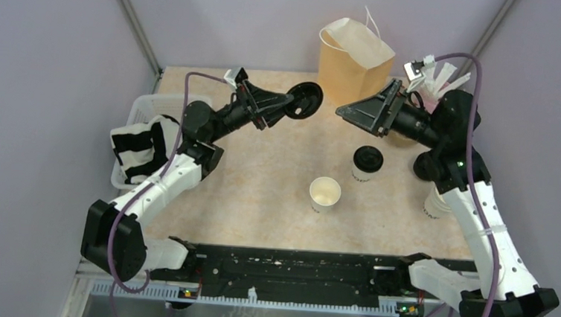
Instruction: Pack the takeout coffee
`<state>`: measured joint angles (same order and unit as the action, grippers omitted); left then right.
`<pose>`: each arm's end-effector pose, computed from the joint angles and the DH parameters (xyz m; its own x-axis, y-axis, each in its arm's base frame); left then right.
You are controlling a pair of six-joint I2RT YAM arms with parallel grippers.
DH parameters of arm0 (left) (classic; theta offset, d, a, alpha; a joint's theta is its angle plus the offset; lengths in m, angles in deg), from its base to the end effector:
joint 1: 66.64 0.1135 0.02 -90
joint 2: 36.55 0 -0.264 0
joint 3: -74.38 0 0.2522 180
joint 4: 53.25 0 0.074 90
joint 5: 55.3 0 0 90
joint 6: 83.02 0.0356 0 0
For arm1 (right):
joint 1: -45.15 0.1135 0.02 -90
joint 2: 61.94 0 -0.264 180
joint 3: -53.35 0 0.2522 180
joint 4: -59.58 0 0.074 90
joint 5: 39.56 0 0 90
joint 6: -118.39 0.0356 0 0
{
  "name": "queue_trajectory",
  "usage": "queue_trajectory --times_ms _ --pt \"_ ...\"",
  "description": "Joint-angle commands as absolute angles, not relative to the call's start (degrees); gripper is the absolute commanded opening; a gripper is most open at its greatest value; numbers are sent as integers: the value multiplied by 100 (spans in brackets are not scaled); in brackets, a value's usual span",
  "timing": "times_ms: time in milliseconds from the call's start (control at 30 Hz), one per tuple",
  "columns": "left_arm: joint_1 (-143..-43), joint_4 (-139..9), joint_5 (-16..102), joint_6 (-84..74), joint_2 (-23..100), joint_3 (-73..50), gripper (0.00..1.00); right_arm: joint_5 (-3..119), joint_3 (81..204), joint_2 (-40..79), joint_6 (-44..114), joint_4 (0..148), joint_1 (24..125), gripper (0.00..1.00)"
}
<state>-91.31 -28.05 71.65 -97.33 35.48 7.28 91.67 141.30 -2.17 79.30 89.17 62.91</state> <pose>0.2509 -0.1388 0.3784 -0.8976 -0.4399 0.0301 0.0960 -0.2614 -0.9604 0.1930 0.0864 0.4582 -0.6799 0.3952 -0.6178 -0.5221 0.3307 0.7861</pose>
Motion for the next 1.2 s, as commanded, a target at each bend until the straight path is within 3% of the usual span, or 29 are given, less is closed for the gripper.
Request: queue_trajectory --times_ms 0,67,400,867,1033,1167 --pt "-9157 -640 6969 -11193 3901 315 19 9647 13991 -219 9092 6521 6279 95" --pt "-9251 -431 6741 -11529 3995 245 20 9577 14126 -110 8989 6121 6349 98" --pt "-9303 -388 6677 -11861 4206 -259 16 9478 14481 759 7915 4843 7120 99" --pt "-9455 -124 6851 -11999 4510 -837 14 10049 14880 1624 8228 2776 7293 99" --pt "-9481 -57 6938 -11970 4580 -923 13 10177 15017 1663 8323 2673 7296 98" --pt "-9479 -82 7045 -11622 4590 -878 14 9803 14707 1084 7770 4118 7226 98"
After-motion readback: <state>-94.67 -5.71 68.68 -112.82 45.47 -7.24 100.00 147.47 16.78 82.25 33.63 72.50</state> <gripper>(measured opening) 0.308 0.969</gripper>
